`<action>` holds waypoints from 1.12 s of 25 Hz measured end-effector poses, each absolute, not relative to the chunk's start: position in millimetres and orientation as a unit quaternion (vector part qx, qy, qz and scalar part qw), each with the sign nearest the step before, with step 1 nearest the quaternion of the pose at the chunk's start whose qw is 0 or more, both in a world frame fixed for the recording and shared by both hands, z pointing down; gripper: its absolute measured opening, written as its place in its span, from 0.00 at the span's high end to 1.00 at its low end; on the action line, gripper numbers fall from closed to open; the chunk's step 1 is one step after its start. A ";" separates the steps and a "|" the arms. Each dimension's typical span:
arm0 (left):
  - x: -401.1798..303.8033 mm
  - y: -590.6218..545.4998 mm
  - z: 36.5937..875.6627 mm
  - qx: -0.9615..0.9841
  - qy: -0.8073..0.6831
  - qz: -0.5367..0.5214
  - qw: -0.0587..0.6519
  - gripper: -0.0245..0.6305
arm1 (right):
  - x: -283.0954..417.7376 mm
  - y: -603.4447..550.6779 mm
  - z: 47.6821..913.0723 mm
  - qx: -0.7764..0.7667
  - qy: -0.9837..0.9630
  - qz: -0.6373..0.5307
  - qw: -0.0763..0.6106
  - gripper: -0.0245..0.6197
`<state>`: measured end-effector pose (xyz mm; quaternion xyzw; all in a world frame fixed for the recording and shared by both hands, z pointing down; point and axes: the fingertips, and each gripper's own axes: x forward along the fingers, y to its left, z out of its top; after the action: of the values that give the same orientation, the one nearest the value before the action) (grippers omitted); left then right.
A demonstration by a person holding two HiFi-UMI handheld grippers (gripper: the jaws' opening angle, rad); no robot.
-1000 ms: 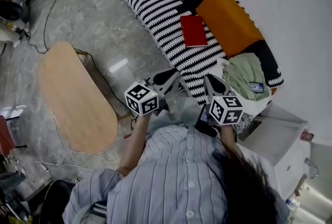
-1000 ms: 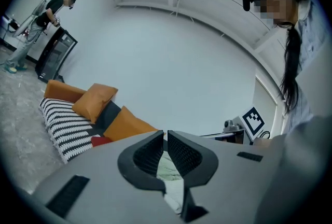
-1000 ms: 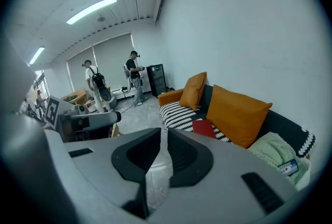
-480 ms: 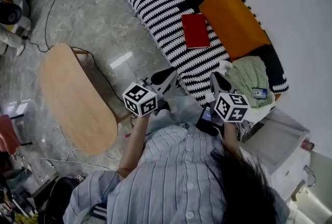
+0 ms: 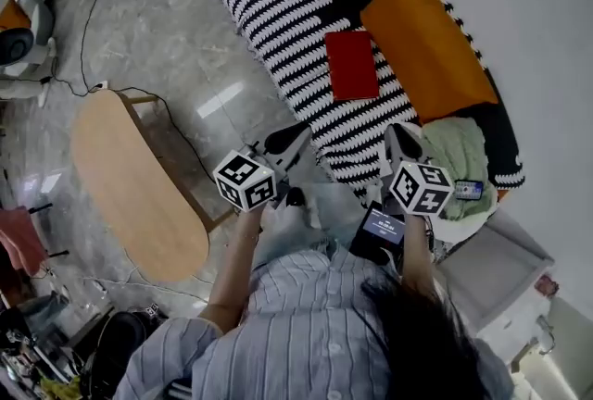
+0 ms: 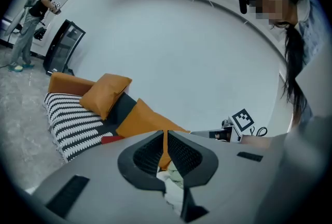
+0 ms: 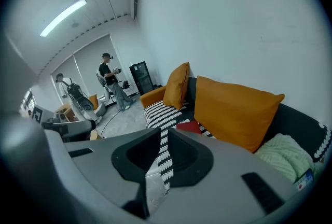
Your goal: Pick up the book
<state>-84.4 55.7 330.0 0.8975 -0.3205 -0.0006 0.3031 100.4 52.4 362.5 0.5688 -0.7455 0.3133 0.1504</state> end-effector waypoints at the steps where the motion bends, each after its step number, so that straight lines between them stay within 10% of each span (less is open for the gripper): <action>1: -82.4 49.5 335.6 0.898 -0.322 0.006 0.299 0.94 | 102.0 43.6 368.1 0.568 -0.745 0.316 0.149 0.88; 28: -13.0 -74.4 554.3 0.861 -0.305 0.103 0.394 0.93 | 144.1 -114.8 592.5 0.470 -0.759 0.402 0.204 0.88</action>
<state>-13.0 -74.4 554.3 0.8609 -0.3053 0.1026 0.3938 144.1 -114.8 592.5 0.4698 -0.7593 0.4017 0.2036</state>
